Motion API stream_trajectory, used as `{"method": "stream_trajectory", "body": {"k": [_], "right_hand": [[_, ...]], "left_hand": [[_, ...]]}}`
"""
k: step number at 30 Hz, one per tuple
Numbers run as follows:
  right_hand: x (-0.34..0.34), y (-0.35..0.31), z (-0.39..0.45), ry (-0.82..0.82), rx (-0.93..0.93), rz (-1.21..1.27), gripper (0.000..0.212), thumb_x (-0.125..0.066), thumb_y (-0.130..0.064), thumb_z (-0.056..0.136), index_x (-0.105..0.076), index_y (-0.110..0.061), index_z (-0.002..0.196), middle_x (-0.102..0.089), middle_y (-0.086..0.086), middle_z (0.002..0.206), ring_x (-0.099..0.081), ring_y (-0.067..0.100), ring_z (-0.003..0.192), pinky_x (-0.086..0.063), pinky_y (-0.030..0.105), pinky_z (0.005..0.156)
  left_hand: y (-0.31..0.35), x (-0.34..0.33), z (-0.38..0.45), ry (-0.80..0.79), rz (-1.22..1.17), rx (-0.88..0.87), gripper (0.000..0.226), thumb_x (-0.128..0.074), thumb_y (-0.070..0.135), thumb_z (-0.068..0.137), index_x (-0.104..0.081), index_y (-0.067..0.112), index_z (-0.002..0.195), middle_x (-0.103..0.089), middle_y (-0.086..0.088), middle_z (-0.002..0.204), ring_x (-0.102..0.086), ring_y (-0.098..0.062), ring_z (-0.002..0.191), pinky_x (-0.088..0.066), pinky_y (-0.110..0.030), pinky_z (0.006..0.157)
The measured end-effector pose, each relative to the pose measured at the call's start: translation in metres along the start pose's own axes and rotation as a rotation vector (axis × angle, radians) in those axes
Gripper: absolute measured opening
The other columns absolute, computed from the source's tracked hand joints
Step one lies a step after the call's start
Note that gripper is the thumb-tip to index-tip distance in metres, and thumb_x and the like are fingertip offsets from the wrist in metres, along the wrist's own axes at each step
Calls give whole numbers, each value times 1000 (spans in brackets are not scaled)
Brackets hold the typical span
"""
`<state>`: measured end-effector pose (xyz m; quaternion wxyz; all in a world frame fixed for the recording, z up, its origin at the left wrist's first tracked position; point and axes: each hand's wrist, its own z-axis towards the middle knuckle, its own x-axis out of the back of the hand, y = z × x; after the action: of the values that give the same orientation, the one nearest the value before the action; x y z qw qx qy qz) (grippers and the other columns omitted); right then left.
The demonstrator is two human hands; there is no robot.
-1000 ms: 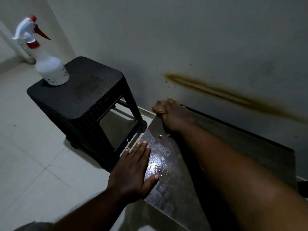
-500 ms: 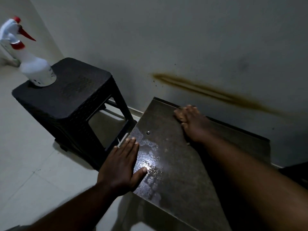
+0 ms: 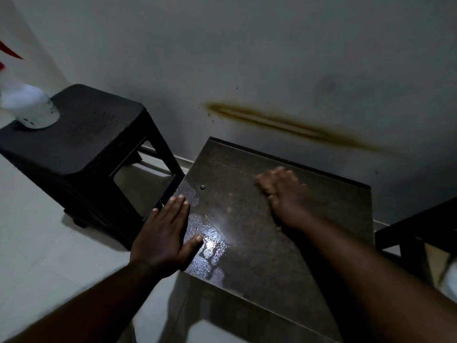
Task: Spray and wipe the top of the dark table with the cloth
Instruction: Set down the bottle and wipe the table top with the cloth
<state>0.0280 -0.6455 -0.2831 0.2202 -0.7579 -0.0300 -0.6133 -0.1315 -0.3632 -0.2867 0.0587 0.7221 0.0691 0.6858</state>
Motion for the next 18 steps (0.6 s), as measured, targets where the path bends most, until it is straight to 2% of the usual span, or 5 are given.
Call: {"method": "stream_trajectory", "body": {"k": [3,5,12,15,18], "right_hand": [[22,42,-1,58,-387,-13,62,-43,-34,98,-19,-24,155,-6,1,166,-4,23,151,-19,53,119],[9,12,-13,112,-398,-17,61,-43,-35,98,-18,-28,153,-8,1,165,-7,24,151,-22,52,117],[-42,-73,-103,14,351,-97,63,-37,-45,91,-27,-29,152,-21,-5,163,-11,14,150,-18,39,114],[-22,-3,-100,24,77,-50,62,-31,-44,95,-10,-38,153,-2,-12,164,5,8,148,-6,39,117],[8,55,-95,72,-353,-37,63,-39,-36,97,-15,-31,155,-7,-2,166,-2,19,151,-17,49,120]], "left_hand": [[0,0,0,7,-6,6,93,-13,76,83,-16,17,155,-3,-1,162,7,-12,146,-5,-40,118],[0,0,0,13,2,7,93,-11,76,83,-15,17,155,-4,-1,163,7,-11,146,-5,-40,118],[2,1,1,3,-16,-12,91,-16,74,84,-21,15,154,-9,-3,162,-4,-16,149,-13,-44,117],[1,1,1,13,-20,-9,90,-19,73,85,-23,14,153,-12,-4,162,-8,-17,149,-16,-45,116],[0,2,1,10,-11,-4,90,-19,73,85,-25,14,153,-13,-4,162,-9,-17,149,-18,-46,116]]}}
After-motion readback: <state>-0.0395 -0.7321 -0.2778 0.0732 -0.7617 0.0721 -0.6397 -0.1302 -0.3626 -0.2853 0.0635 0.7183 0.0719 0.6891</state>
